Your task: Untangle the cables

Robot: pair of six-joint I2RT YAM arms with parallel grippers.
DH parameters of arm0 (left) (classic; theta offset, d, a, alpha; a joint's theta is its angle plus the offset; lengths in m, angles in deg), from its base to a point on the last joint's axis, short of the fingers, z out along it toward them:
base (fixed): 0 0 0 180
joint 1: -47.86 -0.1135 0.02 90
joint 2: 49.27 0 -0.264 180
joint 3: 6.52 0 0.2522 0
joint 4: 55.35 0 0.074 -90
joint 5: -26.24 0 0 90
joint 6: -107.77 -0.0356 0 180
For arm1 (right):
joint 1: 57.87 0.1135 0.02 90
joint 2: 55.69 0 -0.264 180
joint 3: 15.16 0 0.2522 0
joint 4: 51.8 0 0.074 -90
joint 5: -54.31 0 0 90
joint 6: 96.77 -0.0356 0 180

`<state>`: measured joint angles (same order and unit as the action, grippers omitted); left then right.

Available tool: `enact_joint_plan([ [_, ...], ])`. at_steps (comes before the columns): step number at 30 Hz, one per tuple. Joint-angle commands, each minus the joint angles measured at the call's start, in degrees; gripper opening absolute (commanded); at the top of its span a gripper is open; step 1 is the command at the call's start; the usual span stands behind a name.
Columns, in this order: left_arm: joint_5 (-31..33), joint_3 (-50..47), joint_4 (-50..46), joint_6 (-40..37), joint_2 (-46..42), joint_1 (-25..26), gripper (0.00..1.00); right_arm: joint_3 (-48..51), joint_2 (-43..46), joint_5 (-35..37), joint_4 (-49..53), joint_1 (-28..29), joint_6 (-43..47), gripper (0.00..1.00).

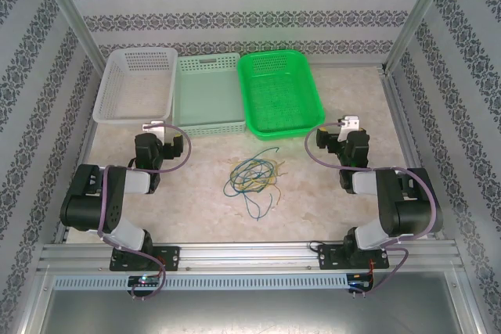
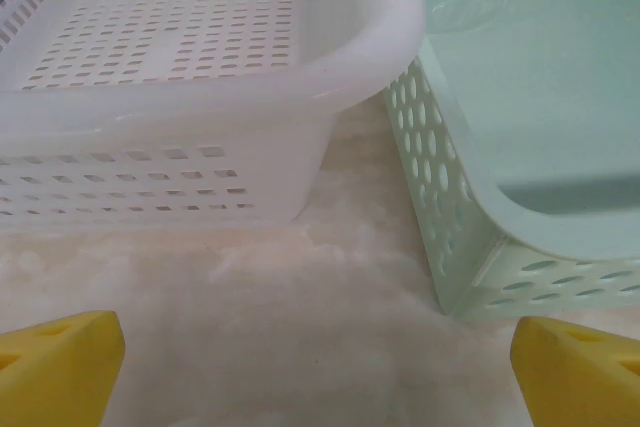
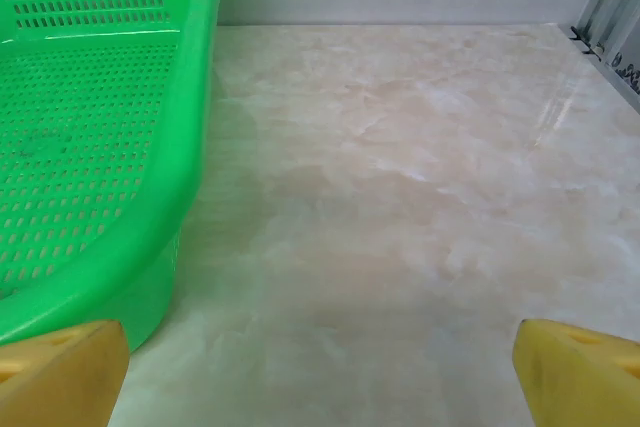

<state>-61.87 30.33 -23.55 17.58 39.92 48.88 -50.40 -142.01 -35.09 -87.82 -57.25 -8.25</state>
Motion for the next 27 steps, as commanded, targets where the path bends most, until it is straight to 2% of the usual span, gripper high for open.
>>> enact_joint_plan([
  [1, -0.3, 0.3, 2.6, 0.6, 0.3, -0.4, 1.00, -0.6, -0.3, 0.5, -1.5, 0.4, 0.3, 0.98],
  [23, -1.1, 0.6, 2.2, 0.7, 0.2, -0.8, 1.00, -0.7, -0.2, -1.3, -1.6, -0.6, -0.6, 0.98],
  [27, -0.6, 0.9, 1.3, 0.7, -0.3, -0.8, 1.00, -2.5, 3.0, 0.9, 3.6, -0.6, -1.5, 0.98],
])
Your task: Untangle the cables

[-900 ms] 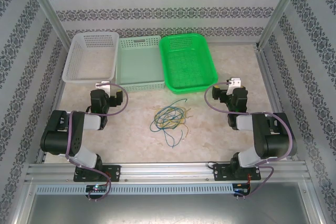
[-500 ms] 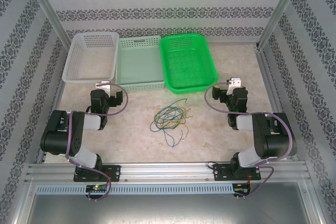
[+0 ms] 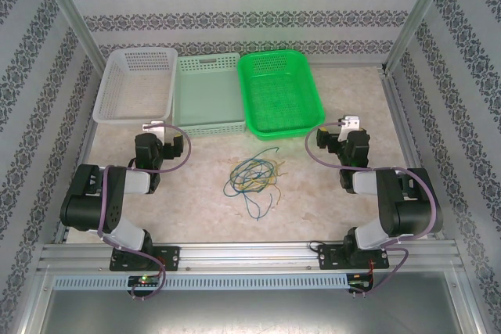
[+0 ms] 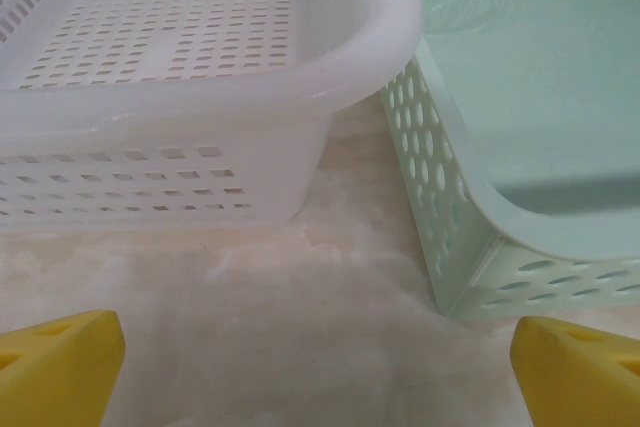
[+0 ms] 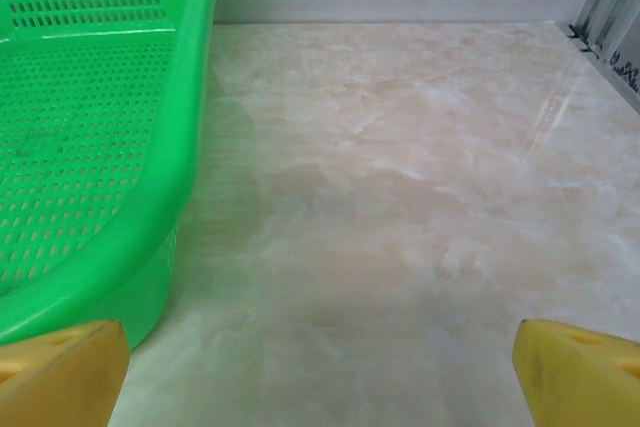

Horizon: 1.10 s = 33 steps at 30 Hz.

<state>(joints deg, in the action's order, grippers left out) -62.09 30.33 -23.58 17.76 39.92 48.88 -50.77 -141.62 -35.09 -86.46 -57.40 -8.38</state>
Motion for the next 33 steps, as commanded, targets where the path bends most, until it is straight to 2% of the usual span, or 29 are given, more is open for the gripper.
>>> enact_joint_plan([
  [1, 0.0, 1.6, -0.7, 0.8, -1.1, -0.7, 1.00, -2.9, 4.5, 1.0, 5.3, -0.5, -1.6, 0.97],
  [2, 0.9, 2.7, -3.3, 1.0, -2.2, -0.7, 1.00, -3.8, 6.3, 0.9, 9.6, -0.5, -2.1, 0.97],
  [3, 1.7, 5.1, -9.8, 1.6, -4.2, -0.7, 1.00, -4.4, 8.3, 0.5, 13.0, -0.5, -2.8, 0.96],
  [4, 2.5, 8.0, -17.6, 2.6, -6.4, -0.7, 1.00, -4.5, 10.3, -0.5, 15.0, -0.4, -3.4, 0.96],
  [6, 1.7, 10.8, -25.6, 3.0, -10.3, -0.5, 1.00, -3.8, 13.6, -1.3, 16.7, -0.3, -5.4, 0.95],
  [9, 2.9, 10.6, -31.2, 5.9, -17.0, 0.1, 1.00, -3.1, 17.6, -3.2, 19.4, 0.1, -7.2, 0.92],
  [13, 2.5, 10.5, -41.0, 10.2, -24.7, 0.5, 1.00, -9.5, 20.1, -4.5, 33.8, 1.2, -8.5, 0.89],
  [15, 0.5, 11.0, -45.2, 10.7, -26.8, 0.7, 1.00, -13.0, 20.0, -4.4, 39.6, 2.0, -8.7, 0.89],
  [19, 3.5, 15.8, -50.7, 11.8, -27.1, 0.9, 1.00, -20.6, 17.2, -8.4, 46.1, 4.0, -11.0, 0.87],
  [21, 3.9, 22.1, -53.5, 11.8, -23.9, 0.9, 1.00, -26.4, 14.0, -9.2, 50.2, 6.2, -11.1, 0.87],
  [25, 5.0, 43.6, -68.2, 12.6, -8.1, 0.7, 1.00, -39.3, 4.7, -7.7, 58.2, 11.5, -12.5, 0.88],
  [29, -1.0, 60.6, -78.0, 9.5, 6.3, 0.7, 0.95, -48.6, -2.5, -5.8, 65.7, 12.5, -16.1, 0.83],
  [33, -2.1, 73.1, -85.2, 8.7, 19.7, 0.1, 0.85, -52.9, -6.8, -12.8, 67.9, 12.9, -18.3, 0.76],
])
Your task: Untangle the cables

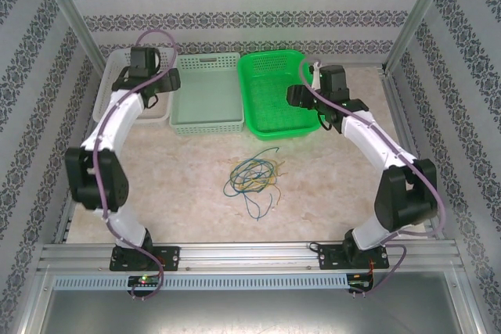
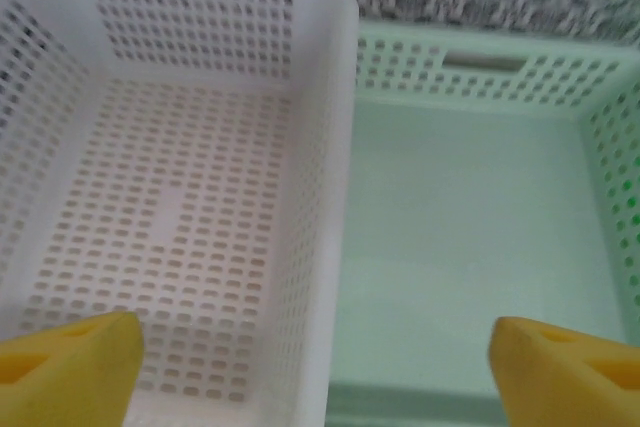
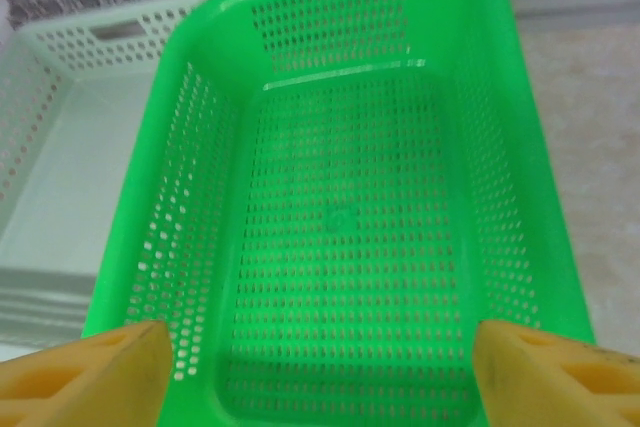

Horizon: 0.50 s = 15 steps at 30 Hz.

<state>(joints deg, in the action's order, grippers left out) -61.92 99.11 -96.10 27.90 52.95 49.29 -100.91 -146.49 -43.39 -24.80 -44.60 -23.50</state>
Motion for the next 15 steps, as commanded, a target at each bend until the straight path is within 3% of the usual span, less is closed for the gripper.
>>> enact_joint_plan([
  [1, -2.9, 6.8, -13.7, -1.0, 9.6, -0.7, 0.82, -3.9, -3.2, -5.8, 7.5, 0.7, -3.2, 0.75],
  [6, -4.2, 12.3, -15.5, 0.7, 18.4, -1.4, 0.78, -2.4, -4.6, -4.1, 8.0, 1.7, -5.8, 0.74],
  [13, -13.1, 13.6, -15.1, 1.7, 22.2, -0.7, 0.46, 2.2, -3.5, -3.7, 8.1, 1.4, -5.9, 0.76],
  [15, -13.7, 12.5, -14.1, 1.6, 21.7, 0.8, 0.41, 3.3, -3.5, -4.0, 8.0, 0.7, -6.2, 0.76],
])
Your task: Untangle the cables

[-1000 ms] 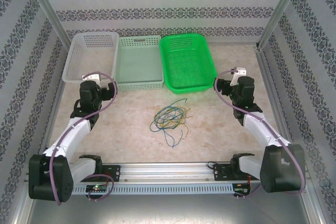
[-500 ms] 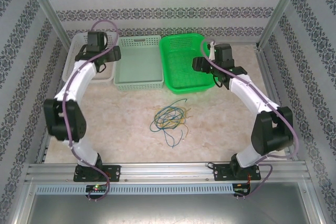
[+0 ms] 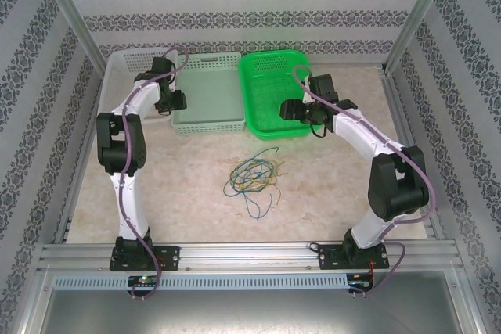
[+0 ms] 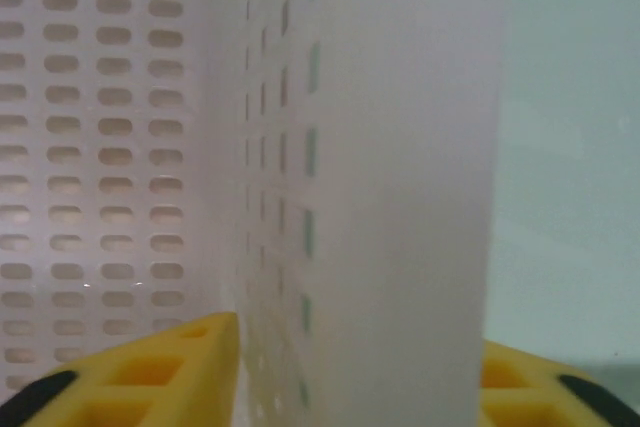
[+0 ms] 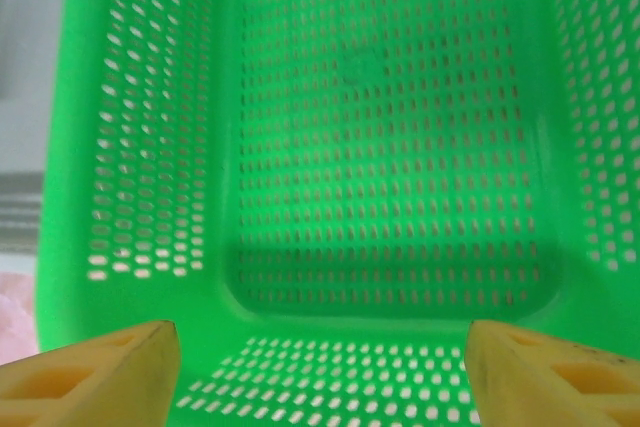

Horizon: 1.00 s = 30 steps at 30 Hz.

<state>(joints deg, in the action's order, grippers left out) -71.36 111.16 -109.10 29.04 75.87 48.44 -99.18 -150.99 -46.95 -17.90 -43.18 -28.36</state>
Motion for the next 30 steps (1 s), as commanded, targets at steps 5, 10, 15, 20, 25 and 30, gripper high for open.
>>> enact_joint_plan([
  [5, -4.2, 0.3, -1.3, 0.6, -1.4, 7.0, 0.42, 3.5, 0.8, -1.3, 1.6, -4.6, -2.0, 0.76],
  [10, -4.7, -1.9, 1.2, 3.2, -1.9, 10.2, 0.42, 5.4, 4.1, 0.1, 1.5, -7.5, -0.4, 0.76],
  [15, -4.0, 0.2, 0.5, 3.4, -0.7, 11.7, 0.46, 5.2, 6.8, -1.4, 3.9, -8.1, 3.8, 0.77],
  [20, -3.6, 2.5, -0.9, 4.1, -1.1, 13.1, 0.54, 9.4, 14.0, -0.4, 5.6, -7.6, 4.1, 0.78],
  [25, -1.5, 2.9, -3.3, 8.6, -3.1, 14.0, 0.72, 15.5, 23.7, -0.4, 8.6, -5.0, 3.1, 0.76],
  [30, 2.2, -0.3, -3.4, 9.0, -8.7, 16.3, 1.00, 25.5, 35.1, -0.8, 8.5, 0.8, -3.9, 0.76],
])
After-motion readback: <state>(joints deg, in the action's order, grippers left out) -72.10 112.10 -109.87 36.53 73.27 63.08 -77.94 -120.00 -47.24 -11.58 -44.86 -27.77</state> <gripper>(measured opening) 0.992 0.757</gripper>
